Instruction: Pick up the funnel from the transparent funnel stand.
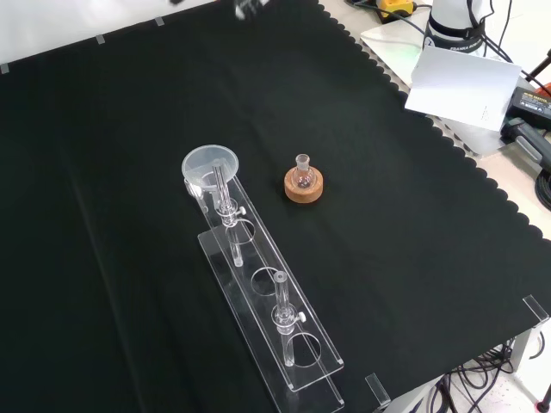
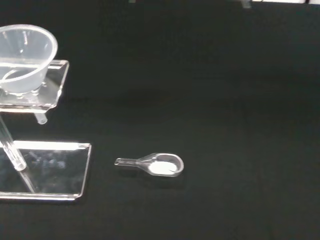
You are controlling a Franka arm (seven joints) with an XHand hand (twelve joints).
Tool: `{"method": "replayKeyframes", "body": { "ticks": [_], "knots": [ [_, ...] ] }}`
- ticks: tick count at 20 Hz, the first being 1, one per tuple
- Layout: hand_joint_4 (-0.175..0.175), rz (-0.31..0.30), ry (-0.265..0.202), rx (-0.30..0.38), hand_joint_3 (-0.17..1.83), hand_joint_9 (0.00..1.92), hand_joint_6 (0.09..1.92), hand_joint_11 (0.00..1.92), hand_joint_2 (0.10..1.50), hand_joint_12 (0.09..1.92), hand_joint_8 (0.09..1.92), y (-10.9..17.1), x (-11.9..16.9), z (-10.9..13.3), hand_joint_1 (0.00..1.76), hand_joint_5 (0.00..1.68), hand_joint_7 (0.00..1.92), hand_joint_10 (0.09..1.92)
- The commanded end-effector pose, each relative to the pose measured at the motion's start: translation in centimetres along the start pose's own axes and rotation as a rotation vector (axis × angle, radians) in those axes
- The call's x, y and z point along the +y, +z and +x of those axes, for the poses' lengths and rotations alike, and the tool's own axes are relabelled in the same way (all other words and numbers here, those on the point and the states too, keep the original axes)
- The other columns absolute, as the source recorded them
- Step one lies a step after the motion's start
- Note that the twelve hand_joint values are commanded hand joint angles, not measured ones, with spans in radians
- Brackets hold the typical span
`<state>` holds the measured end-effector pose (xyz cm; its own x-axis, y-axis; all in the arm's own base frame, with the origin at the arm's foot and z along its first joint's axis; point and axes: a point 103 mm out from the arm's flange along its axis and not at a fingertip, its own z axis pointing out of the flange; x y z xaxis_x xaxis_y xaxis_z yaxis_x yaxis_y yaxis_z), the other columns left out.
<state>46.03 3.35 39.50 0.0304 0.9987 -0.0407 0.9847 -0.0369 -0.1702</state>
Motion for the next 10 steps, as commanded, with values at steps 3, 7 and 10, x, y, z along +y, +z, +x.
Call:
{"method": "replayKeyframes", "body": {
  "ticks": [3, 7, 10],
  "knots": [
    [0.021, 0.026, -0.173, -0.03, 0.33, 0.09, 0.09, 0.0, 0.99, 1.29, 0.19, 2.3, 6.6, 7.9, 0.16, 0.18, 0.1, 0.62],
    [0.021, 0.086, -0.194, -0.03, 0.3, 0.09, 0.09, 0.0, 0.95, 1.33, 0.22, 3.8, 7.6, 9.5, 0.25, 0.18, 0.09, 0.64],
    [0.021, 0.129, -0.201, -0.04, 0.28, 0.09, 0.09, 0.0, 0.89, 1.37, 0.3, 4.4, 8.5, 10.2, 0.32, 0.17, 0.06, 0.67]
  ]
}}
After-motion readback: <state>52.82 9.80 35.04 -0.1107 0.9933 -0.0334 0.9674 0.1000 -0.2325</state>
